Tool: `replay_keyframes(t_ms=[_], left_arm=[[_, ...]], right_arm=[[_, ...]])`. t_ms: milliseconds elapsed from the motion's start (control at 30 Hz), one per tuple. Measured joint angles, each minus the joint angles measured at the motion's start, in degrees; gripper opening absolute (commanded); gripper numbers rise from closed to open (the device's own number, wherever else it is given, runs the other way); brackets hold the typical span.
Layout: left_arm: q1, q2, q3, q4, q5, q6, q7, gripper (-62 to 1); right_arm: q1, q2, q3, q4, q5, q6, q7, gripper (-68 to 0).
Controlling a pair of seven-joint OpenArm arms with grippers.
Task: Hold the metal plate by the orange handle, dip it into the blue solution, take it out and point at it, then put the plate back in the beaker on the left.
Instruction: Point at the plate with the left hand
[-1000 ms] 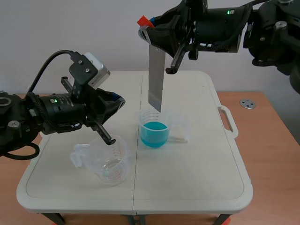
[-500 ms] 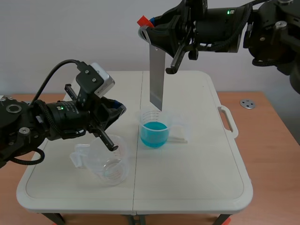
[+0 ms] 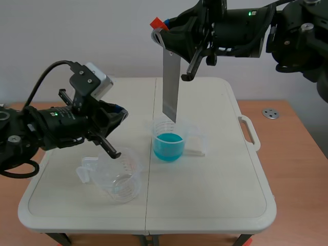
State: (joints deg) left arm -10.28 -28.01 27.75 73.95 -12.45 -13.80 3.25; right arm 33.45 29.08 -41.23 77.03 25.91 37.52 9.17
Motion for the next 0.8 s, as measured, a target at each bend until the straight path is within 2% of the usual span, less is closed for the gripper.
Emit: replay_keyframes(t_ms=[167, 333, 400, 567, 700, 800], left_arm=[[4.0, -7.9, -5.1, 6.3, -4.5, 3.0, -0.1, -57.7], [12.7, -15.7, -13.9, 11.5, -7.0, 7.4, -0.2, -57.7], [17.0, -17.9, -17.9, 12.2, -7.1, 9.3, -0.3, -57.7], [29.0, -20.6, -28.3, 12.2, -7.1, 15.4, -0.2, -57.7], [39.6, -20.9, -35.0, 11.9, -7.1, 18.4, -0.2, -57.7], [47.6, -20.9, -37.5, 11.8, -7.1, 20.0, -0.2, -57.7]], right_arm=[[0.0, 0.0, 0.0, 0.0, 0.0, 0.0, 0.0, -66.2], [0.0, 0.0, 0.0, 0.0, 0.0, 0.0, 0.0, -66.2], [0.0, 0.0, 0.0, 0.0, 0.0, 0.0, 0.0, -66.2], [0.0, 0.0, 0.0, 0.0, 0.0, 0.0, 0.0, -66.2], [0.0, 0.0, 0.0, 0.0, 0.0, 0.0, 0.0, -66.2], [0.0, 0.0, 0.0, 0.0, 0.0, 0.0, 0.0, -66.2]])
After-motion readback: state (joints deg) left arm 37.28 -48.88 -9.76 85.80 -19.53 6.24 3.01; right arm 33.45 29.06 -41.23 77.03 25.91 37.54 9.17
